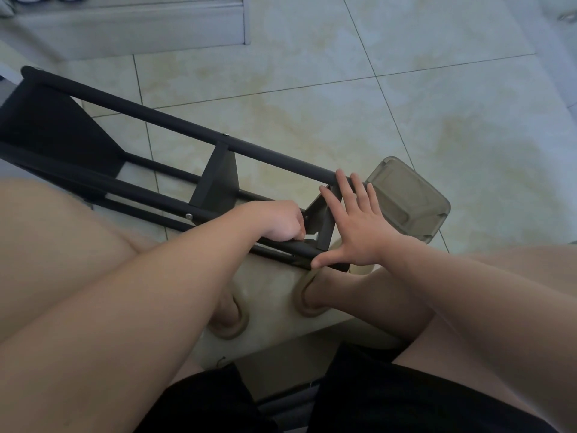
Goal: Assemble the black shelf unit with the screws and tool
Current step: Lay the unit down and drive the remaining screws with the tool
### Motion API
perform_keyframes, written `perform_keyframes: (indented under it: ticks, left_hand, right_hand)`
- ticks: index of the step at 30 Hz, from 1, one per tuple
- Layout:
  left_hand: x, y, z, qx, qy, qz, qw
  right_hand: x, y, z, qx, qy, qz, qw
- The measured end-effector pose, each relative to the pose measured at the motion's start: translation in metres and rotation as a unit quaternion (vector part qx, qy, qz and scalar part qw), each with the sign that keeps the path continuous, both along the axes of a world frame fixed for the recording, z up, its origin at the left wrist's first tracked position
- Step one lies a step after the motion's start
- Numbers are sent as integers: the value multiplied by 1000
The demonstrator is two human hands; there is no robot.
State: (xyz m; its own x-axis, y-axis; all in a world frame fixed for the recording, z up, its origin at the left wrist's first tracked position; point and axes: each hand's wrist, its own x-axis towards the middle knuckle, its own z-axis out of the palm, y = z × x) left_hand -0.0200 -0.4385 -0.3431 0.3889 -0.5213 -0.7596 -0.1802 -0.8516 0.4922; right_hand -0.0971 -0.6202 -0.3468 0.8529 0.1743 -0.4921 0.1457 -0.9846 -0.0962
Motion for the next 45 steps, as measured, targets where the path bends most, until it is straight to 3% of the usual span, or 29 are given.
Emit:
perform_keyframes:
  ticks: [6, 9, 12, 15, 18, 22, 29, 33, 35, 39, 45]
  left_hand:
    - [25, 27, 38, 90, -143, -11, 986]
    - [42, 52, 52, 68, -248, 122, 959]
    - [50, 80, 53, 86, -333, 229, 911]
    - [43, 100, 44, 138, -265, 261, 918]
    - [28, 103, 33, 117, -181, 289, 933]
    - [21, 96, 30, 100, -204, 270, 935]
    - [34, 60, 31, -54, -178, 269, 945]
    - [42, 40, 29, -116, -155, 283, 939]
    - [46, 36, 27, -107, -168, 293, 935]
    - [50, 45, 16, -14, -196, 305, 932]
    - [40, 48, 9, 24, -182, 258, 948]
  right_hand:
    - [14, 2, 27, 92, 38, -98, 990]
    - [15, 18, 36, 106, -43, -105, 988]
    - [8, 51, 42, 154, -18, -73, 985]
    - [-6, 82, 31, 104, 43, -10, 994]
    - [-10, 94, 20, 56, 39, 17, 998]
    - [-3, 86, 15, 42, -8, 15, 999]
    - [27, 24, 19, 9, -55, -65, 996]
    - [47, -11, 25, -32, -11, -129, 991]
    - [55, -17, 28, -30, 13, -145, 989]
    - [60, 4, 29, 85, 23, -100, 991]
    - [59, 30, 23, 101, 12, -57, 993]
